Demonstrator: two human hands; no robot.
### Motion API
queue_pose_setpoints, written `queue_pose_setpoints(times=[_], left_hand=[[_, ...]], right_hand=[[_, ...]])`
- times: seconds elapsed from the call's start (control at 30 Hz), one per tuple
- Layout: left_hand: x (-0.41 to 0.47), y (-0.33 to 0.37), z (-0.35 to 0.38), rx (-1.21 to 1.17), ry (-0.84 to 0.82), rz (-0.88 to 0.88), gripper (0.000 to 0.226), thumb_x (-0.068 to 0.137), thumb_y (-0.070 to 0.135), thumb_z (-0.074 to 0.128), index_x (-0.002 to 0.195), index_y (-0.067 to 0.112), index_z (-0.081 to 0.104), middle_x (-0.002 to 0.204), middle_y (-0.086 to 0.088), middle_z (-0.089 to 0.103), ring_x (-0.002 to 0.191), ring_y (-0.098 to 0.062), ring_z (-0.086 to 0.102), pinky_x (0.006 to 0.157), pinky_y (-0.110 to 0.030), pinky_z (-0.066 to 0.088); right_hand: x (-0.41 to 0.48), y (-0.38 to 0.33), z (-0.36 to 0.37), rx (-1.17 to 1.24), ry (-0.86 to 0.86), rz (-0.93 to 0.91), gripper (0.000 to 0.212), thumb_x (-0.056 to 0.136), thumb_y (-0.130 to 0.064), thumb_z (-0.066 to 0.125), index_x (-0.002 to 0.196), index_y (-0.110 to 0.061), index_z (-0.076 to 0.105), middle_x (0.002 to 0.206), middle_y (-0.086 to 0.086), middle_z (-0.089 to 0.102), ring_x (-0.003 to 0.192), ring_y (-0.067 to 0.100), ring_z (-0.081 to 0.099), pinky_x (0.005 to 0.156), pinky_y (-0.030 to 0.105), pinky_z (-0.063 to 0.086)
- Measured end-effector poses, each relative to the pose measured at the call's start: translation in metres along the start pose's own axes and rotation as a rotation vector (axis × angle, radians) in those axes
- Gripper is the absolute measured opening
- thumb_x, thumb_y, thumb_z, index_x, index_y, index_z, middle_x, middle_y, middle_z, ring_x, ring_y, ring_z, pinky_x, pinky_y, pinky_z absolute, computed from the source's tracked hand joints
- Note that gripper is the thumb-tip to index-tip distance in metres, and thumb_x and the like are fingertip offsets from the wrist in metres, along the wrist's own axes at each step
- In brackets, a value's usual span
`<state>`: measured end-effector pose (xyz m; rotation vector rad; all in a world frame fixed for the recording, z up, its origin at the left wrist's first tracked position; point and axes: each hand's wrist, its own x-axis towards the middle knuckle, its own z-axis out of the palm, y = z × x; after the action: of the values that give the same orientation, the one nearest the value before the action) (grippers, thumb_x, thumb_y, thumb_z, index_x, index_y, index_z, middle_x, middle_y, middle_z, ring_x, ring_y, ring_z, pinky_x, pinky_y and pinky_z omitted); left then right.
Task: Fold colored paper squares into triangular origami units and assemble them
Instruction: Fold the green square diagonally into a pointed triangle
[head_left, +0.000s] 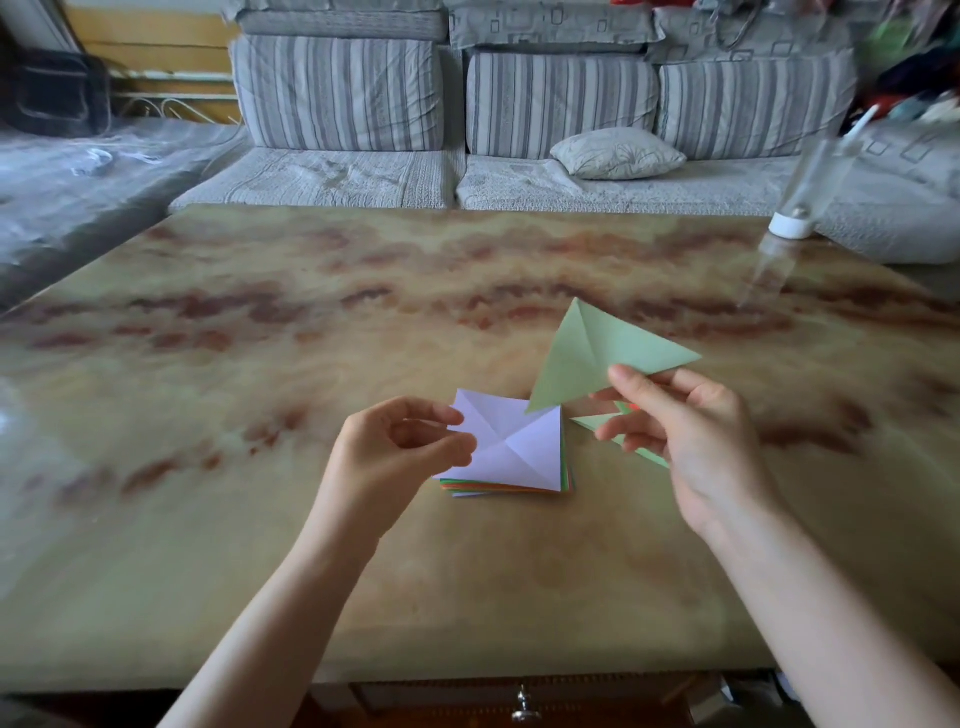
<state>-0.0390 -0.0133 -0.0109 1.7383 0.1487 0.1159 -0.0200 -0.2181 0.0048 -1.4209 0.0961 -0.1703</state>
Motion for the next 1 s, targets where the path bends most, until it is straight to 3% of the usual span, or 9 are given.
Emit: queue_pose_setpoints(times=[0.13, 0.3, 0.4, 0.5, 0.67, 0.73, 0.8, 0.9, 1.0], left_hand=[[-0.001, 0.005, 0.002, -0.129, -0.049, 0.004, 0.010, 0.085, 0.010, 0.066, 0.095, 0.010, 0.068, 0.083, -0.008, 0.075, 0.072, -0.015, 0.071, 0.075, -0.031, 0.059], [-0.006, 0.015, 0.011, -0.267, -0.175, -0.094, 0.044, 0.074, 0.047, 0.060, 0.103, 0.016, 0.069, 0.095, -0.003, 0.075, 0.085, -0.017, 0.072, 0.065, -0.026, 0.057], [-0.006, 0.015, 0.014, -0.261, -0.204, -0.089, 0.028, 0.078, 0.030, 0.067, 0.104, 0.018, 0.070, 0.095, -0.006, 0.074, 0.077, -0.018, 0.070, 0.058, -0.025, 0.054], [-0.006, 0.012, 0.015, -0.301, -0.178, -0.070, 0.018, 0.085, 0.007, 0.064, 0.099, 0.016, 0.071, 0.087, -0.007, 0.074, 0.070, -0.016, 0.068, 0.057, -0.025, 0.055], [-0.003, 0.009, 0.013, -0.407, -0.095, -0.070, 0.019, 0.084, 0.002, 0.063, 0.097, 0.015, 0.069, 0.078, -0.002, 0.072, 0.063, -0.011, 0.065, 0.054, -0.021, 0.052], [-0.002, 0.008, 0.013, -0.448, -0.091, -0.076, 0.018, 0.085, 0.002, 0.062, 0.097, 0.014, 0.068, 0.077, 0.000, 0.072, 0.061, -0.009, 0.064, 0.053, -0.019, 0.051], [-0.003, 0.008, 0.014, -0.472, -0.103, -0.084, 0.016, 0.086, 0.002, 0.061, 0.096, 0.014, 0.066, 0.077, 0.001, 0.072, 0.062, -0.009, 0.065, 0.053, -0.019, 0.051], [-0.005, 0.008, 0.016, -0.496, -0.138, -0.096, 0.015, 0.086, 0.001, 0.060, 0.094, 0.013, 0.064, 0.075, 0.001, 0.071, 0.063, -0.011, 0.065, 0.054, -0.020, 0.052], [-0.006, 0.009, 0.016, -0.521, -0.166, -0.101, 0.015, 0.085, -0.002, 0.059, 0.090, 0.011, 0.064, 0.077, -0.005, 0.070, 0.063, -0.013, 0.065, 0.059, -0.023, 0.055]], right_hand=[[-0.001, 0.001, -0.001, -0.124, -0.159, -0.006, 0.005, 0.083, -0.009, 0.066, 0.084, -0.004, 0.066, 0.067, 0.004, 0.071, 0.039, 0.015, 0.058, 0.045, 0.021, 0.041], [-0.005, 0.005, 0.005, -0.221, -0.309, -0.032, 0.011, 0.081, -0.005, 0.068, 0.086, 0.005, 0.064, 0.068, 0.010, 0.071, 0.041, 0.019, 0.057, 0.046, 0.023, 0.043], [-0.009, 0.008, 0.010, -0.265, -0.395, -0.064, 0.007, 0.082, -0.002, 0.067, 0.089, -0.004, 0.067, 0.061, 0.003, 0.069, 0.041, 0.020, 0.055, 0.048, 0.022, 0.044], [-0.011, 0.011, 0.013, -0.252, -0.362, -0.120, 0.020, 0.085, -0.007, 0.065, 0.103, -0.009, 0.060, 0.065, 0.003, 0.069, 0.045, 0.024, 0.057, 0.053, 0.029, 0.046], [-0.015, 0.012, 0.014, -0.233, -0.387, -0.282, 0.039, 0.088, 0.010, 0.051, 0.109, -0.023, 0.048, 0.096, 0.000, 0.066, 0.066, 0.020, 0.068, 0.060, 0.028, 0.050], [-0.017, 0.011, 0.014, -0.284, -0.425, -0.329, 0.049, 0.083, 0.013, 0.053, 0.108, -0.028, 0.050, 0.110, -0.005, 0.057, 0.077, 0.017, 0.068, 0.066, 0.037, 0.052], [-0.017, 0.013, 0.015, -0.341, -0.469, -0.334, 0.042, 0.077, 0.001, 0.057, 0.104, -0.031, 0.057, 0.113, -0.013, 0.052, 0.086, 0.015, 0.066, 0.077, 0.046, 0.051], [-0.018, 0.015, 0.018, -0.402, -0.468, -0.342, 0.016, 0.071, -0.024, 0.066, 0.086, -0.030, 0.070, 0.108, -0.018, 0.055, 0.098, 0.013, 0.062, 0.082, 0.043, 0.053], [-0.017, 0.016, 0.020, -0.295, -0.401, -0.309, 0.010, 0.068, -0.028, 0.080, 0.075, -0.028, 0.073, 0.093, -0.008, 0.066, 0.086, 0.010, 0.064, 0.078, 0.040, 0.049]])
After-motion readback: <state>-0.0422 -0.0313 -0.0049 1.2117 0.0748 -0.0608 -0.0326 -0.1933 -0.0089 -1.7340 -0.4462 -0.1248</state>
